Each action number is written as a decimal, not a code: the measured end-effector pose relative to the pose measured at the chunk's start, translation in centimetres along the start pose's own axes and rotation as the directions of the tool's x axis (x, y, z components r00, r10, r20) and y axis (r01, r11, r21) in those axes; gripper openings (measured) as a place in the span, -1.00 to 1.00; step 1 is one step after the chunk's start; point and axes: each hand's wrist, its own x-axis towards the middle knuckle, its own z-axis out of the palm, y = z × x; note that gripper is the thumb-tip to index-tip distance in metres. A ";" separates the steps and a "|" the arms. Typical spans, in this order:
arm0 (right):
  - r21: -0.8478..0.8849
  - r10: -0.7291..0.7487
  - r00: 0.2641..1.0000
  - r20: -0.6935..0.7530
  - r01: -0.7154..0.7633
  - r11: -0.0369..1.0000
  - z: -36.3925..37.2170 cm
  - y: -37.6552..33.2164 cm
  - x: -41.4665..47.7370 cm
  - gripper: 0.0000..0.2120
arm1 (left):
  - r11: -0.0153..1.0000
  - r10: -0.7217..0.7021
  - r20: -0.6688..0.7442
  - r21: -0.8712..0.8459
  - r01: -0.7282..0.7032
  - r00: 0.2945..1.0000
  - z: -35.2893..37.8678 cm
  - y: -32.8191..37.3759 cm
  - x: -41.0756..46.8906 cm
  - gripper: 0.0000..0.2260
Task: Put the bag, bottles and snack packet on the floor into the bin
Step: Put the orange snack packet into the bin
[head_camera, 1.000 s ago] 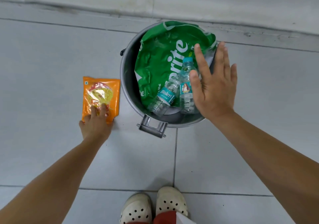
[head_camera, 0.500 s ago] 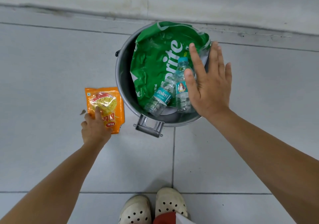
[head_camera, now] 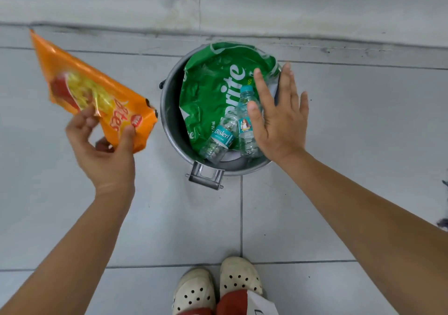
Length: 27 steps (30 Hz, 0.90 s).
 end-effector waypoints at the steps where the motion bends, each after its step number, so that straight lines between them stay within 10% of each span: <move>1: 0.005 0.000 1.000 0.002 -0.001 1.000 0.0 0.0 0.0 -0.44 | 0.994 0.105 0.044 0.000 -0.105 0.994 0.1 2.2 -0.2 -0.51; 4: 0.024 0.002 1.000 0.010 -0.002 1.000 -0.1 0.0 0.0 -0.44 | 0.949 0.263 0.298 0.092 -0.302 0.918 1.8 7.0 -2.6 -0.48; 7: 0.036 -0.004 1.000 0.020 0.003 0.999 -0.3 0.1 -0.1 -0.42 | 0.850 0.134 0.579 0.350 -0.394 0.804 4.4 8.3 -4.7 -0.51; 11: 0.066 0.004 1.000 -0.005 -0.004 0.998 -0.5 -0.1 -0.1 -0.43 | 0.446 0.027 0.592 0.714 -0.540 0.805 5.8 7.3 -5.0 -0.43; 19: 0.286 0.048 0.996 -0.071 -0.026 0.958 -0.7 -0.1 -0.2 -0.49 | 0.406 0.172 0.687 0.603 -0.686 0.706 6.0 6.4 -5.3 -0.50; 27: 0.244 0.032 0.997 -0.066 -0.015 0.970 -0.9 -0.2 -0.2 -0.50 | 0.182 -0.281 0.859 0.485 -0.855 0.428 8.1 3.6 -6.2 -0.33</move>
